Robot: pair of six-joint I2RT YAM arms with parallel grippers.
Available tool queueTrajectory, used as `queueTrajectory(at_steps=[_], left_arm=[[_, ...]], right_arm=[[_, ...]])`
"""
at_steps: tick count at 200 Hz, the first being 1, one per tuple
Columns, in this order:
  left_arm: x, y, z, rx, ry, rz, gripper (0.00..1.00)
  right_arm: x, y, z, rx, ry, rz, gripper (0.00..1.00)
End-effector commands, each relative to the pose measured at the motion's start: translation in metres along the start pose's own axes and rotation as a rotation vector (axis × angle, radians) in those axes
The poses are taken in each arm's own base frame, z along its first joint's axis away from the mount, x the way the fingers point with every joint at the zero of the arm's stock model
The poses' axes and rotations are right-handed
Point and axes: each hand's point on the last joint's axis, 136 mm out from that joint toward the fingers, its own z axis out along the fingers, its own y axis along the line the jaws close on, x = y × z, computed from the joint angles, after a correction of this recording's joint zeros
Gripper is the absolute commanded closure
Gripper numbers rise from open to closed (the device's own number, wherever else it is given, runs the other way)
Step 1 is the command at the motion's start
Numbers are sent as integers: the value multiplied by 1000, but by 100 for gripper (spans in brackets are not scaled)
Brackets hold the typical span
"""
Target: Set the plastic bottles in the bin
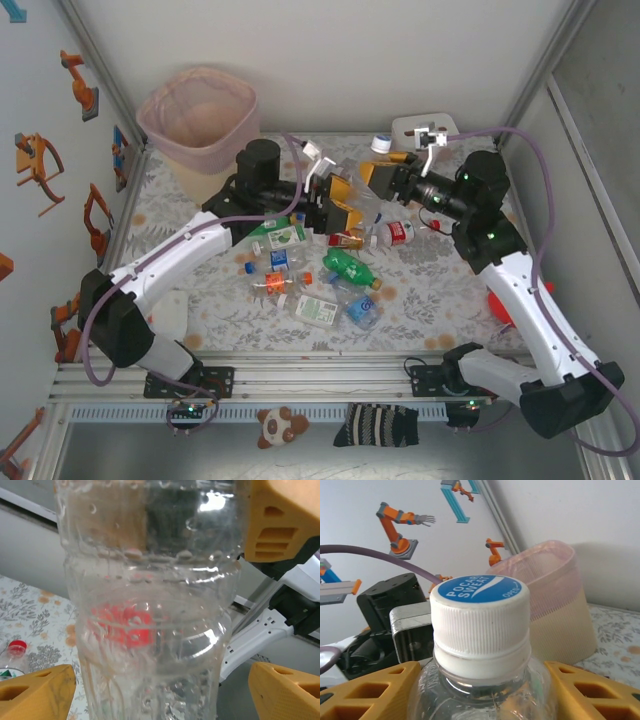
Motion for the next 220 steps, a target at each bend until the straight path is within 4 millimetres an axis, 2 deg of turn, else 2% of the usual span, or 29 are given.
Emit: queueTrajectory(at_steps=[1,23,98,128,140,160,173,202,220], left_arm=[[-18,-18,0,67,-31,63,14],[-20,-20,1,76,-36,72,21],[-21,-31,-3,94,-38,105,42],[-22,-33,-5,89,-39,116,44],[-22,-33,-6,85,-36,119,44],[-22,-31,-8,65,-33,118,44],[-23,-29,-11,44,-35,118,44],[-26,-15,-24,-44,-44,111,44],[-30,3,-38,-151,-54,94,45]], right_arm=[[-18,28,2,-91,-31,-41,45],[-18,36,6,-116,-20,-37,45],[-18,37,10,-109,-19,-31,45],[-18,38,9,-101,-21,-32,44],[-19,38,8,-93,-22,-35,39],[-20,34,4,-48,-22,-50,24],[-21,30,0,0,-22,-67,18],[-23,18,-12,126,-25,-106,14],[-25,8,-21,210,-35,-123,14]])
